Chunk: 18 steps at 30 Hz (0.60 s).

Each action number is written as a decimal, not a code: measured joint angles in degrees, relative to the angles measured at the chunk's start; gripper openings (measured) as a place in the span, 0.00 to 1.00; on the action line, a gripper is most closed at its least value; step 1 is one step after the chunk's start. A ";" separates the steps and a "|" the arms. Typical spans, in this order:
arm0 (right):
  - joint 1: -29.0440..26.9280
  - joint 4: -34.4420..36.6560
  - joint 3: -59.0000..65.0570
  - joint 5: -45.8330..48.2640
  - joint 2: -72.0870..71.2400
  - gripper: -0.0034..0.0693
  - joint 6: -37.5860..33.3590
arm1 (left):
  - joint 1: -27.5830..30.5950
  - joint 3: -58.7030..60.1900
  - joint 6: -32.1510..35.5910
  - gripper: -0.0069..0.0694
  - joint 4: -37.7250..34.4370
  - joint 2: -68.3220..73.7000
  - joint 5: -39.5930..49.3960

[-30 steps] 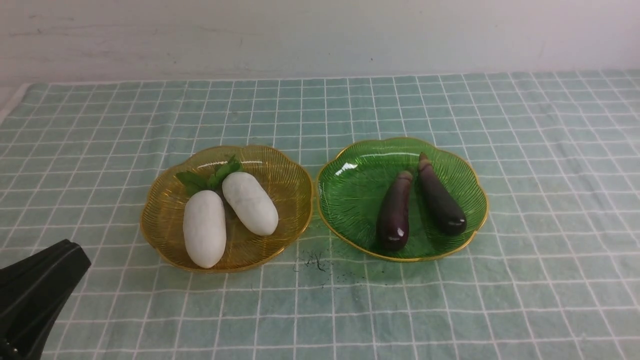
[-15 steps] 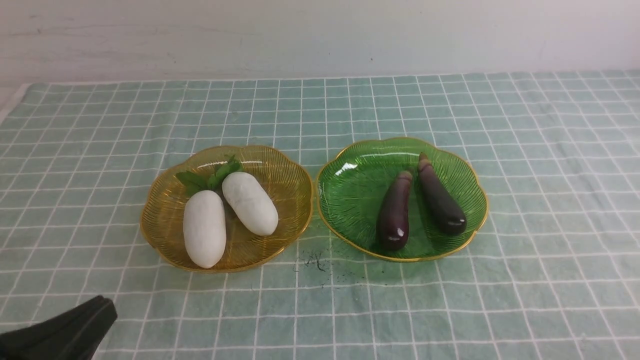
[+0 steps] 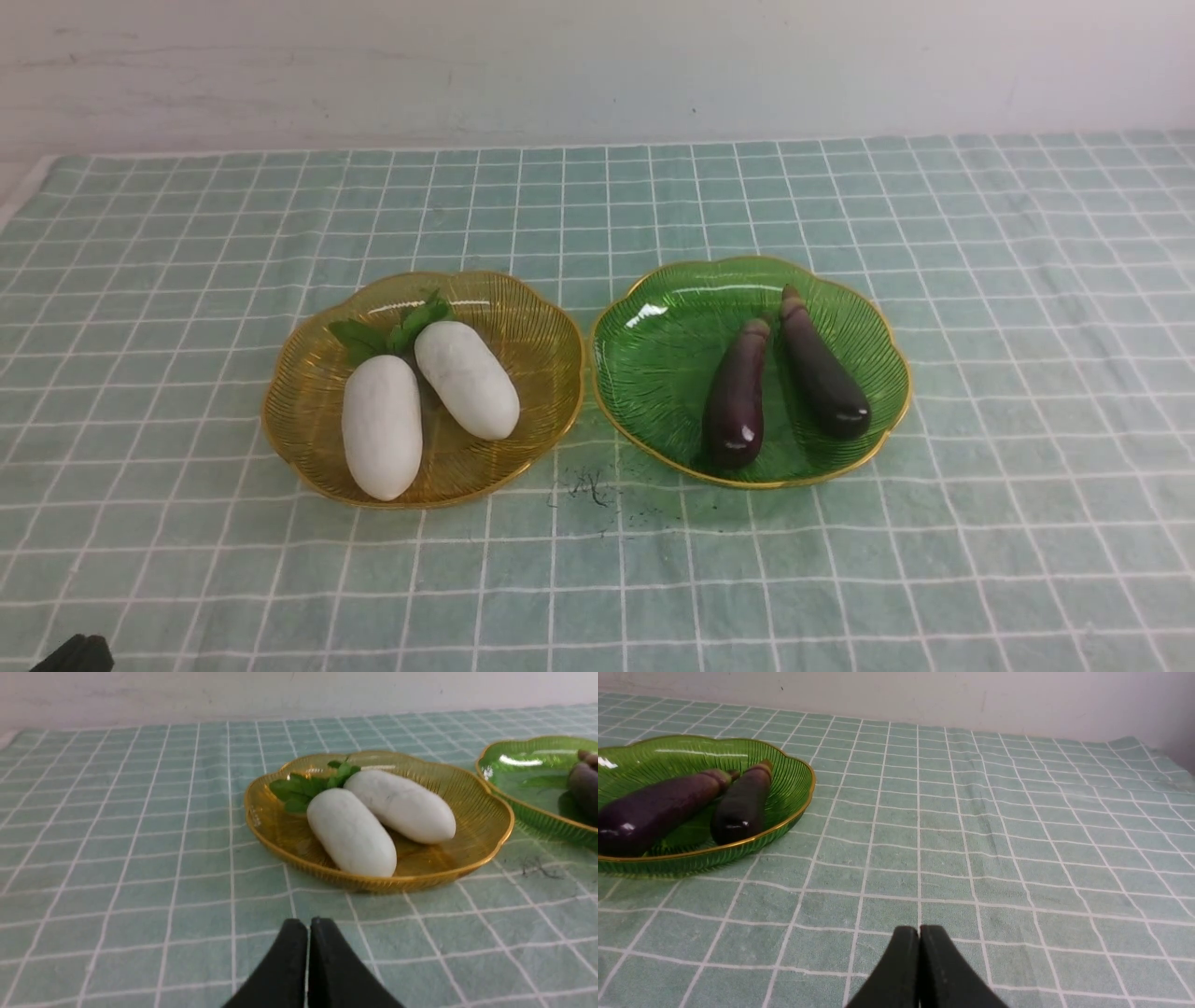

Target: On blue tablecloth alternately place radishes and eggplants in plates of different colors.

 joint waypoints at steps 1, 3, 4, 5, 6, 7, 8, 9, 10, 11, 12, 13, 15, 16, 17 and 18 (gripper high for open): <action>0.00 0.00 0.00 0.00 0.00 0.03 0.00 | 0.06 0.00 0.06 0.08 0.00 0.00 1.58; 0.00 0.00 0.00 0.00 0.00 0.03 0.00 | 0.18 0.00 0.06 0.08 0.00 0.00 2.83; 0.00 0.00 0.00 0.00 0.00 0.03 0.00 | 0.23 0.00 0.11 0.08 0.00 0.00 4.64; 0.00 0.00 0.00 0.00 0.00 0.03 0.00 | 0.23 0.00 0.09 0.08 0.00 0.00 5.21; 0.00 0.00 0.00 0.00 0.00 0.03 0.00 | 0.23 0.00 0.09 0.08 0.00 0.00 5.32; 0.00 0.00 0.00 0.00 0.00 0.03 0.00 | 0.23 0.00 0.09 0.08 -0.02 0.00 5.45; 0.00 0.00 0.00 0.00 0.00 0.03 0.00 | 0.23 0.00 0.09 0.08 -0.02 0.00 5.45; 0.00 0.00 0.00 0.00 0.00 0.03 0.00 | 0.23 0.00 0.09 0.08 -0.02 0.00 5.45; 0.00 0.00 0.00 0.00 0.00 0.03 0.00 | 0.23 0.00 0.09 0.08 -0.02 0.00 5.45; 0.00 0.00 0.00 0.00 0.00 0.03 0.00 | 0.23 0.00 0.09 0.08 -0.02 0.00 5.45; 0.00 0.00 0.00 0.00 0.00 0.03 0.00 | 0.23 0.00 0.09 0.08 -0.02 0.00 5.45; 0.00 0.00 0.00 0.00 0.00 0.03 0.00 | 0.23 0.00 0.09 0.08 -0.02 0.00 5.46; 0.00 0.00 0.00 0.00 0.00 0.03 0.00 | 0.23 0.00 0.09 0.08 -0.02 0.00 5.46; 0.00 0.00 0.00 0.00 0.00 0.03 0.00 | 0.23 0.00 0.09 0.08 -0.02 0.00 5.46; 0.00 0.00 0.00 0.00 0.00 0.03 0.00 | 0.23 0.00 0.09 0.08 -0.02 0.00 5.46; 0.00 0.00 0.00 0.00 0.00 0.03 0.00 | 0.23 0.00 0.09 0.08 -0.07 0.00 5.46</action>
